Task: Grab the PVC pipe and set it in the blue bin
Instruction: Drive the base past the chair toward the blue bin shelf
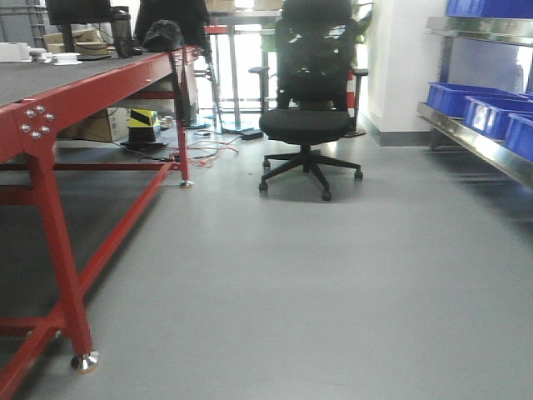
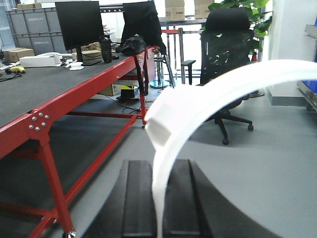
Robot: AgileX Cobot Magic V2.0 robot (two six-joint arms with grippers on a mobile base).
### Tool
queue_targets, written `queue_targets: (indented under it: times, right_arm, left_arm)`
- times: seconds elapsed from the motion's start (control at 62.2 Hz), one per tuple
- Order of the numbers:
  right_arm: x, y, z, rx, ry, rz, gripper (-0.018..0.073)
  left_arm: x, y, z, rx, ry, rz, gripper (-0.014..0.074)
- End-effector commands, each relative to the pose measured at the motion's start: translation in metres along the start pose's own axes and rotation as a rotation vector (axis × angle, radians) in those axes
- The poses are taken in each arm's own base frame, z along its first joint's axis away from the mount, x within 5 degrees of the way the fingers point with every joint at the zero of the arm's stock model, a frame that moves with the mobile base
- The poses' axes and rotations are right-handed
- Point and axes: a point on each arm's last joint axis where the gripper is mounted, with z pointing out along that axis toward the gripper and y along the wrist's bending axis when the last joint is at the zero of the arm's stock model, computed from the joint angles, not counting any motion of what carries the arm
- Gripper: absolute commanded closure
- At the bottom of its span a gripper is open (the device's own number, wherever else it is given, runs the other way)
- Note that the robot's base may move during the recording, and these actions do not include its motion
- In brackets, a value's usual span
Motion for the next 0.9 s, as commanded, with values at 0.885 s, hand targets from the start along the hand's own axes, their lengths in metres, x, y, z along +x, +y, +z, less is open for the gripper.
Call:
queue_targets:
  times: [0.885]
  right_arm:
    - [-0.0024, -0.0002, -0.0016, 0.002, -0.031, -0.016, 0.0727]
  left_arm:
    - [-0.0041, -0.0004, -0.0015, 0.003, -0.036, -0.007, 0.0708]
